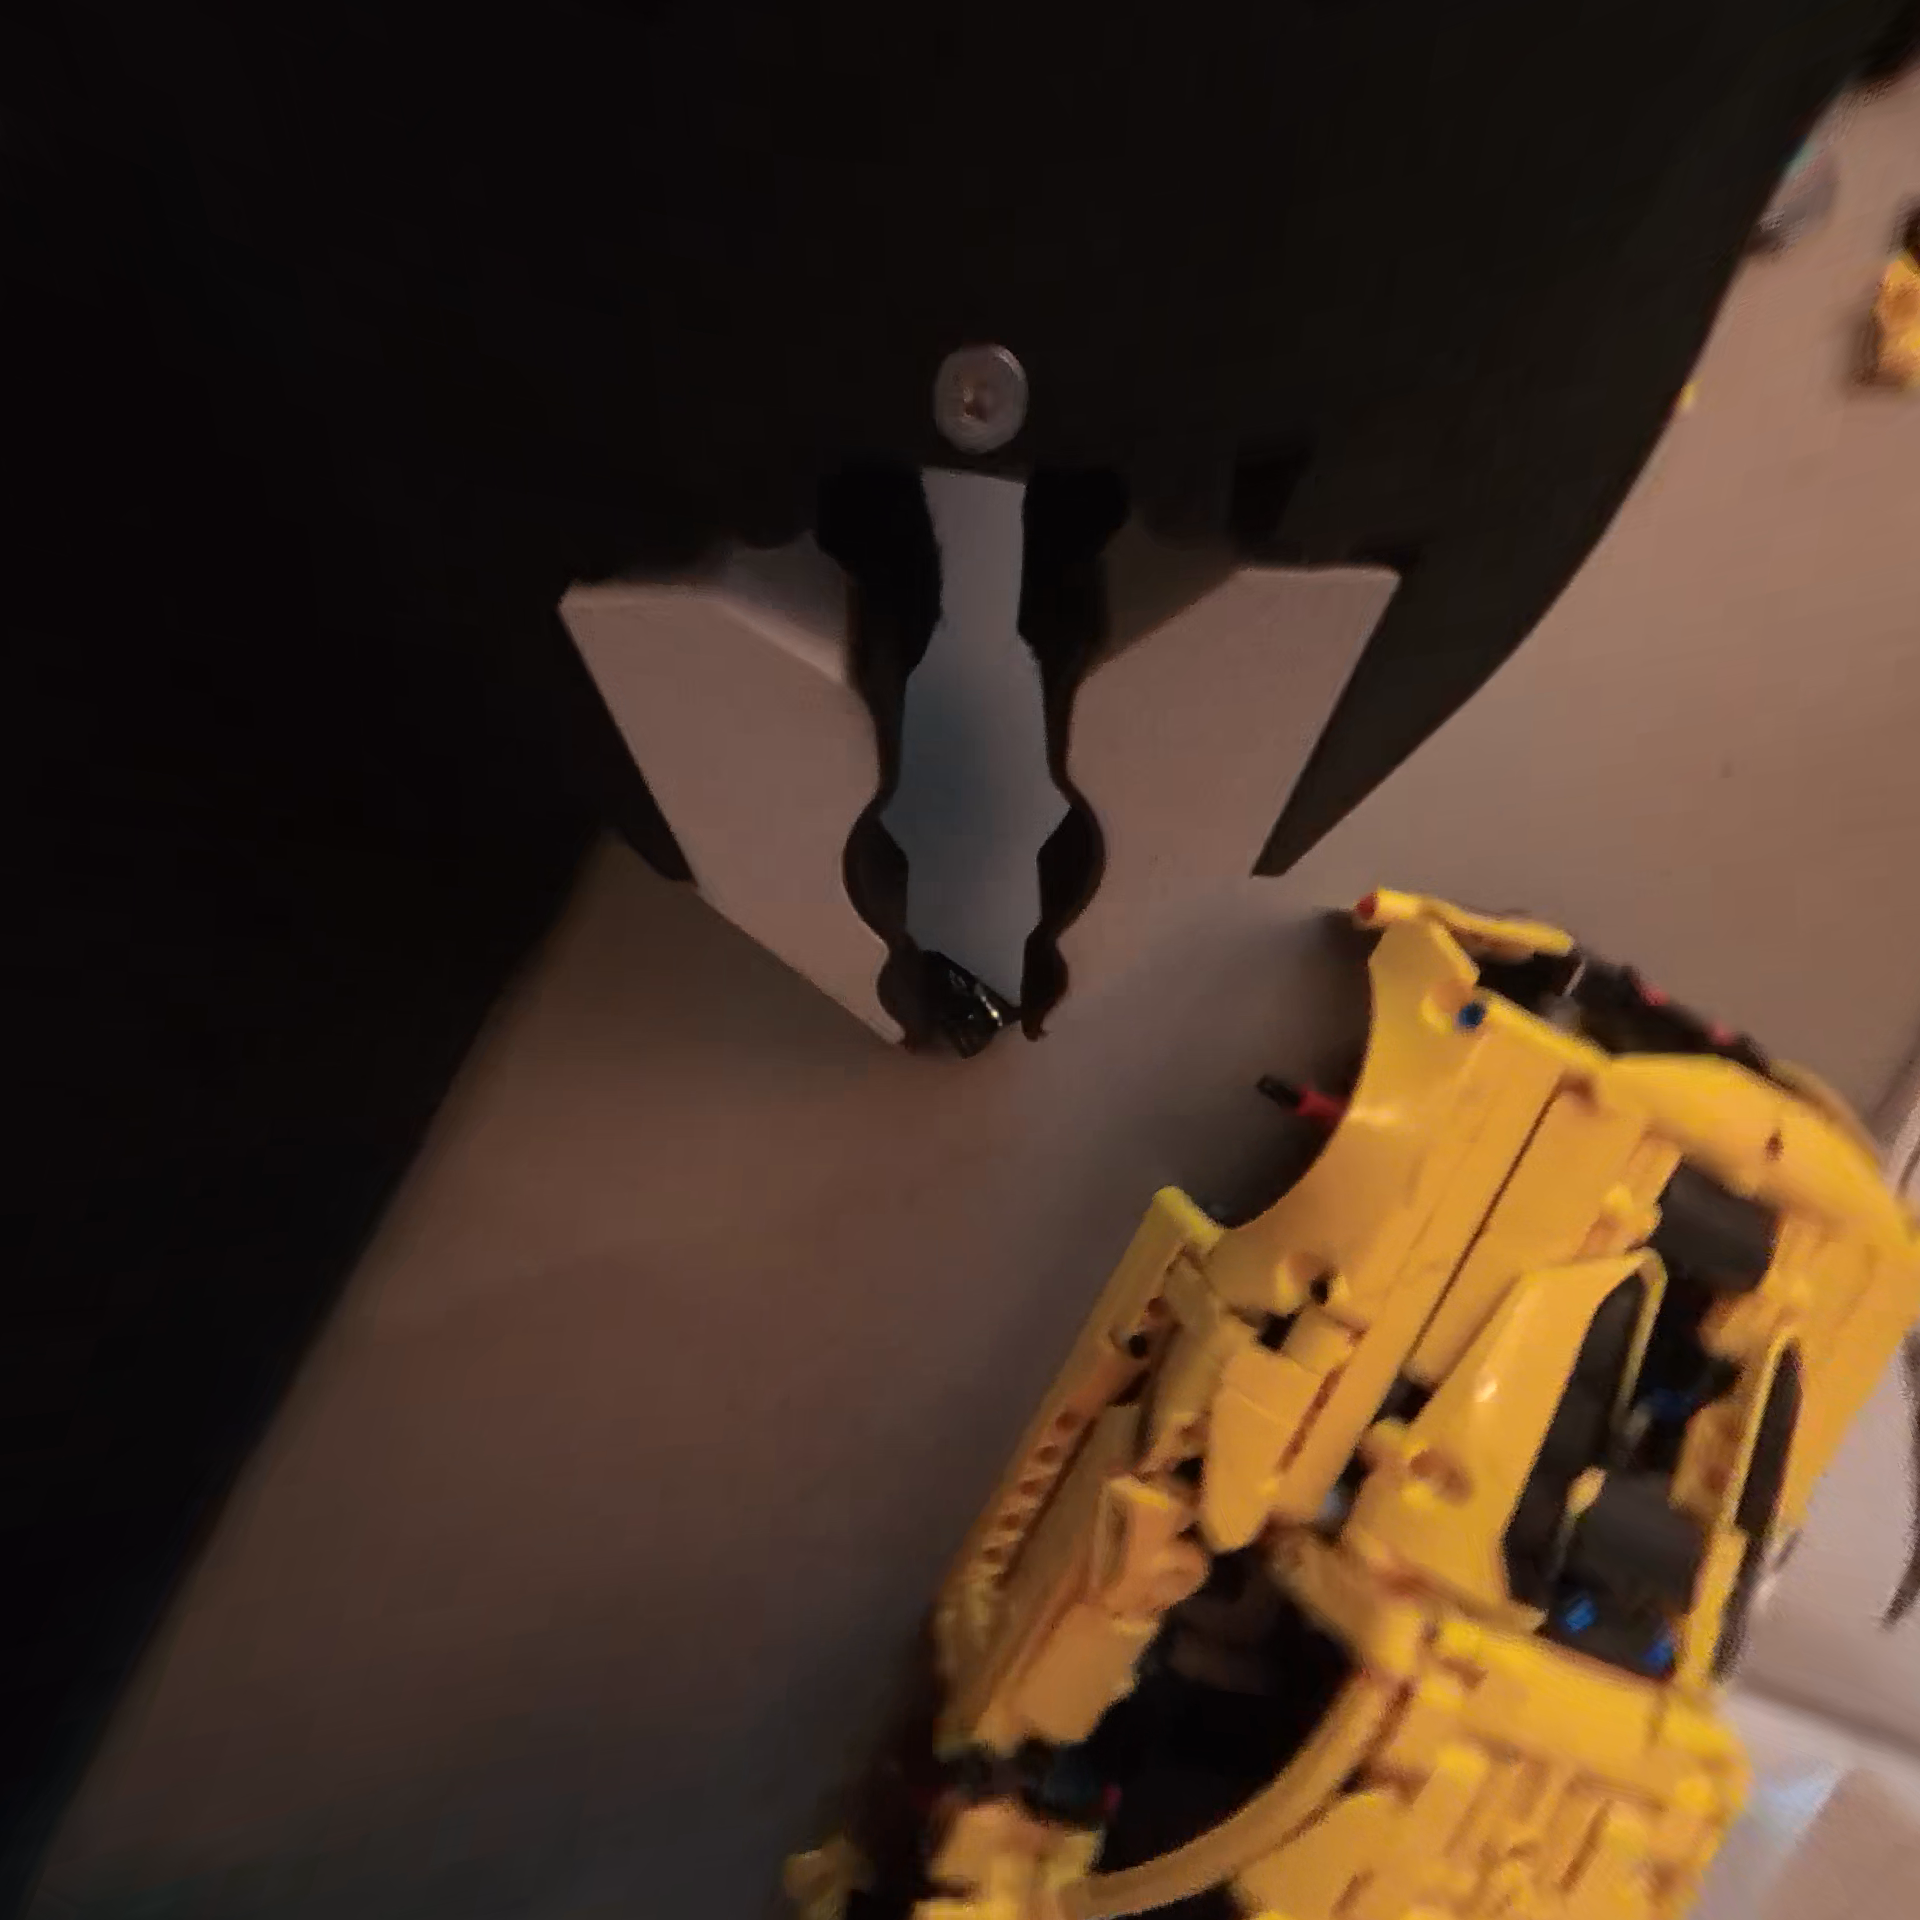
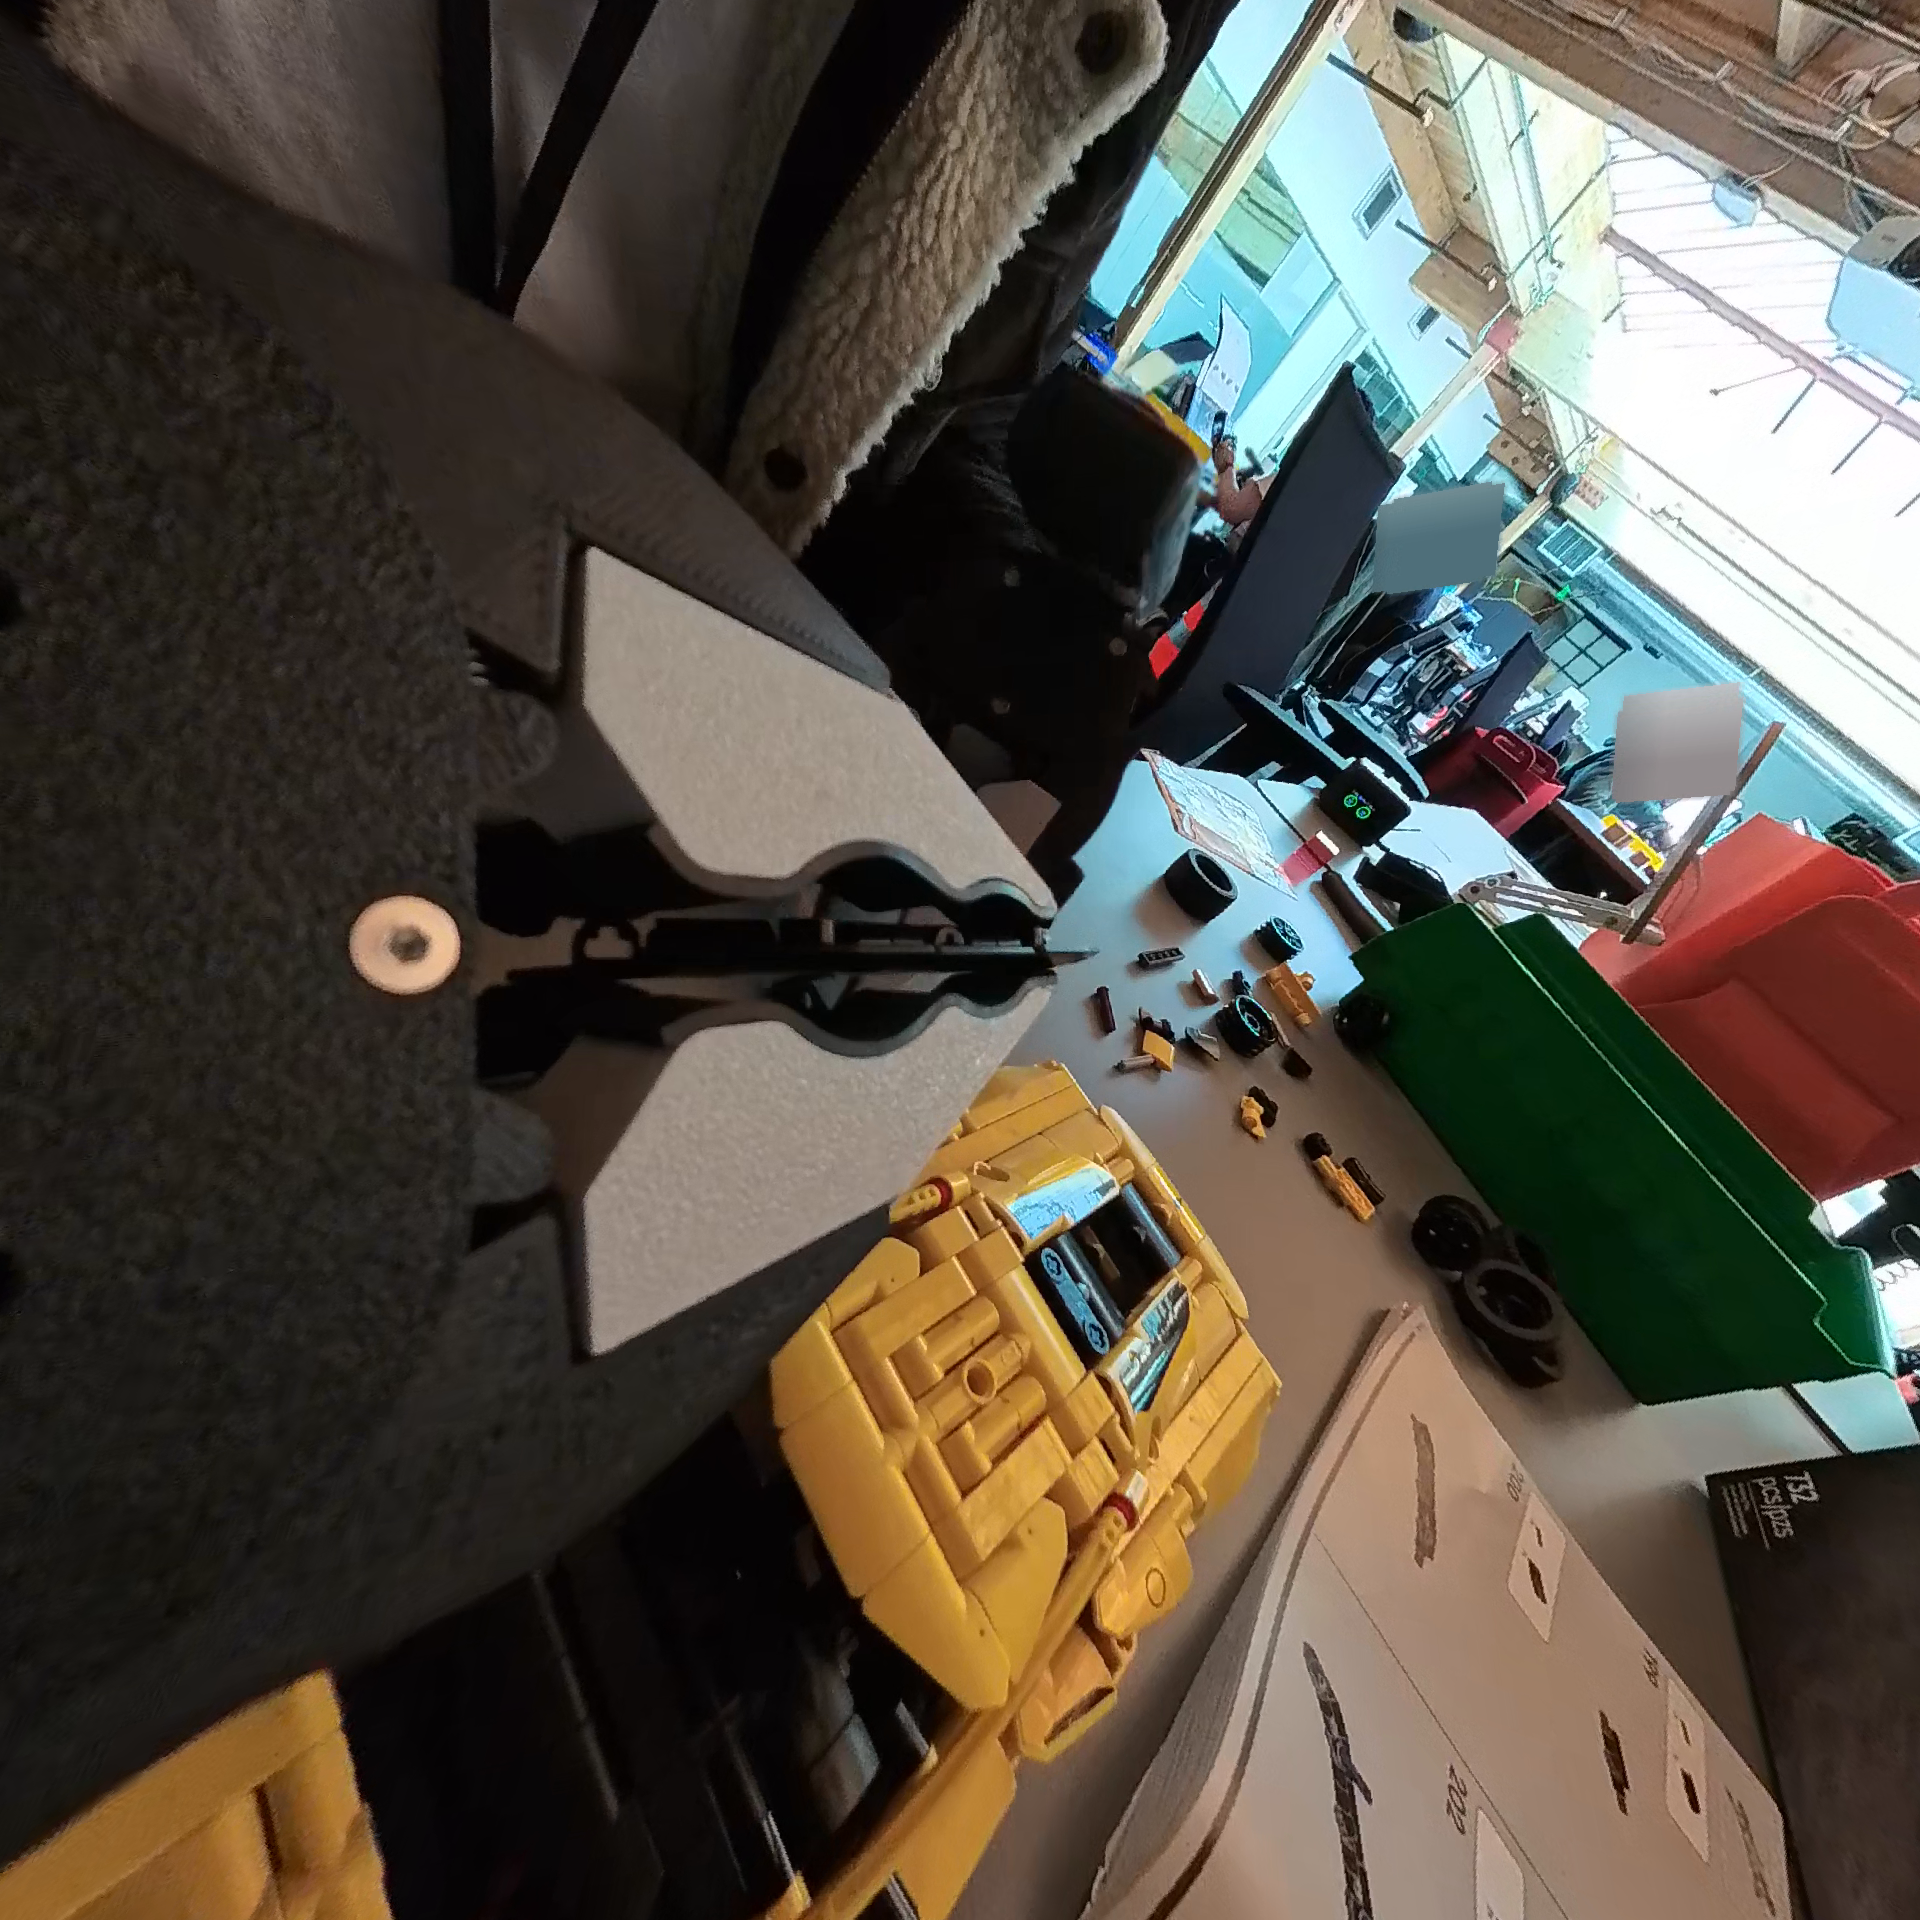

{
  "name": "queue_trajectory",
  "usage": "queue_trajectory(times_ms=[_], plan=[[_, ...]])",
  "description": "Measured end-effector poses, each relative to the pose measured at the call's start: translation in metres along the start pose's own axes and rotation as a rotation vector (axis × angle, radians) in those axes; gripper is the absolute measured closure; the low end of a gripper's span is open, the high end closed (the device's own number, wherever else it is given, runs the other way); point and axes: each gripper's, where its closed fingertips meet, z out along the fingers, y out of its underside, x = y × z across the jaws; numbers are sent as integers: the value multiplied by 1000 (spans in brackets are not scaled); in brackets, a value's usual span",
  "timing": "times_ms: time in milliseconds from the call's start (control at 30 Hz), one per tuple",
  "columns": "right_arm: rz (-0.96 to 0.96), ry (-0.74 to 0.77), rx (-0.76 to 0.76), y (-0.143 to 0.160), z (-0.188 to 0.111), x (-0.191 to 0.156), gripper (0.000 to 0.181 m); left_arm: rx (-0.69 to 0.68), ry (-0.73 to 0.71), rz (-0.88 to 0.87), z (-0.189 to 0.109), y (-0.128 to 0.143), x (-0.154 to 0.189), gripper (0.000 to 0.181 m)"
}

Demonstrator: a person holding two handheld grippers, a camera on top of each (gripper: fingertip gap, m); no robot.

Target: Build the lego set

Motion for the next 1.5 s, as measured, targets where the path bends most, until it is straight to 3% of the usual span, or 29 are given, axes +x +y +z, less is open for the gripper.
queue_trajectory(times_ms=[167,267,433,600,800,867,933,1000,1100,1267,1500], plan=[[0,-4,-7,1,1,-1,174,18,61,134,-3,2,6,161],[1,-3,-10,2,1,0,174,-9,52,61,-6,5,3,152],[6,-4,-16,4,2,1,174,-6,55,-60,-9,4,13,152],[6,-5,-20,4,2,1,175,-29,19,-88,-3,4,8,168],[7,-10,-32,6,3,0,174,20,50,90,-3,2,8,173],[9,-14,-39,8,4,0,174,103,-4,165,-8,-10,-1,173],[12,-18,-49,10,5,-1,174,293,-90,249,-26,-39,-13,173],[31,-35,-42,10,7,-2,174,392,-202,318,-43,-58,-30,174],[102,-126,-11,6,9,-15,175,433,-281,364,-53,-73,-45,174],[148,-116,31,2,15,-11,174,447,-275,363,-53,-82,-48,174],[103,-83,-21,10,18,-10,174,413,-296,426,-49,-79,-43,174]])
